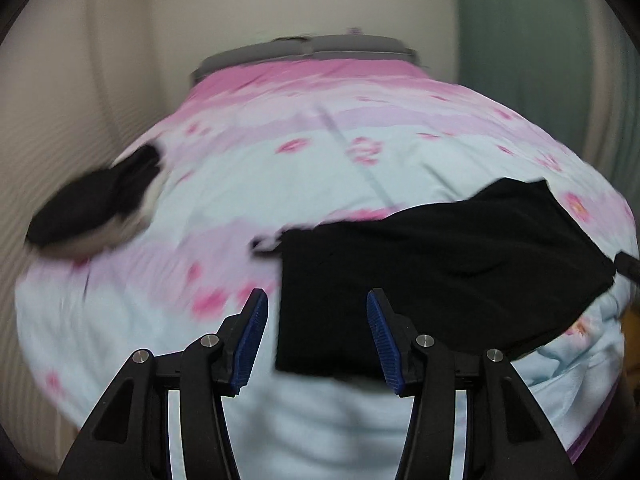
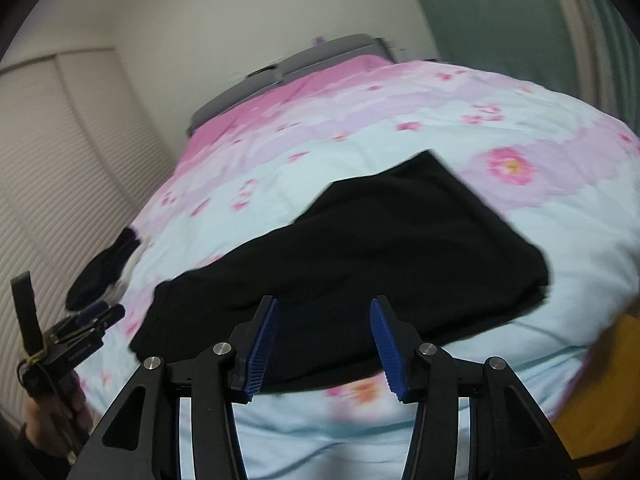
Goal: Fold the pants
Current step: 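Lay the pants flat on the duvet and open both grippers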
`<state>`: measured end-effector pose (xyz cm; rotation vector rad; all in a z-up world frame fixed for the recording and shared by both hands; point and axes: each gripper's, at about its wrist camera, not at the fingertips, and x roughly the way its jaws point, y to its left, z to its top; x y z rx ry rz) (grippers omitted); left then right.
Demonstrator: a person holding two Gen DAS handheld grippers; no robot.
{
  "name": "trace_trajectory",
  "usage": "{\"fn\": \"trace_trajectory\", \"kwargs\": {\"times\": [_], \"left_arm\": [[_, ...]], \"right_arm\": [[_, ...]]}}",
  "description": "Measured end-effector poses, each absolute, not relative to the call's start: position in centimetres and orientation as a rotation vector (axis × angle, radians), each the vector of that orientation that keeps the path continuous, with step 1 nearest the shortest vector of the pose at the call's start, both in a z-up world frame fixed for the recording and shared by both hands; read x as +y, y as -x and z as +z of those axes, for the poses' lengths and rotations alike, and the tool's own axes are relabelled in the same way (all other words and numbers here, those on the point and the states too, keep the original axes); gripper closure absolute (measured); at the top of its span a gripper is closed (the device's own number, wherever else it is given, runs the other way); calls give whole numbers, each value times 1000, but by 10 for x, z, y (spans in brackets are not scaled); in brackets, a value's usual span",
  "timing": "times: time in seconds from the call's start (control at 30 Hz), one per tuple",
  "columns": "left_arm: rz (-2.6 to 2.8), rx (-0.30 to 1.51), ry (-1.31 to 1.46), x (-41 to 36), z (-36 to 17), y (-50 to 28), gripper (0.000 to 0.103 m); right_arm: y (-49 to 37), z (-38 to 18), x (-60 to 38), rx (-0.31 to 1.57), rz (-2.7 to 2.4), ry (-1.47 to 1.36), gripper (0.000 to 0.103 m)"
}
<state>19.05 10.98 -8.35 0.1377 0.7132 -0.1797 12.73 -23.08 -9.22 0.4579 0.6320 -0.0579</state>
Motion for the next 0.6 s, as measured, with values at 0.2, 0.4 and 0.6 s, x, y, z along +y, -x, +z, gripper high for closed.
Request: {"fn": "trace_trajectory", "kwargs": {"times": [0.2,0.4,0.6], "left_arm": [[-130,748,19,136,-110,-182,53],[-157,768,119,122,-125,-197,53],[-151,828,223,127,-143,-216,57]], "right_arm": [[-136,-87,-182,632,37,-338,54],[-149,-88,-151,670,97,-243,54],[-149,-92,-149,678,91,-254,54]]}}
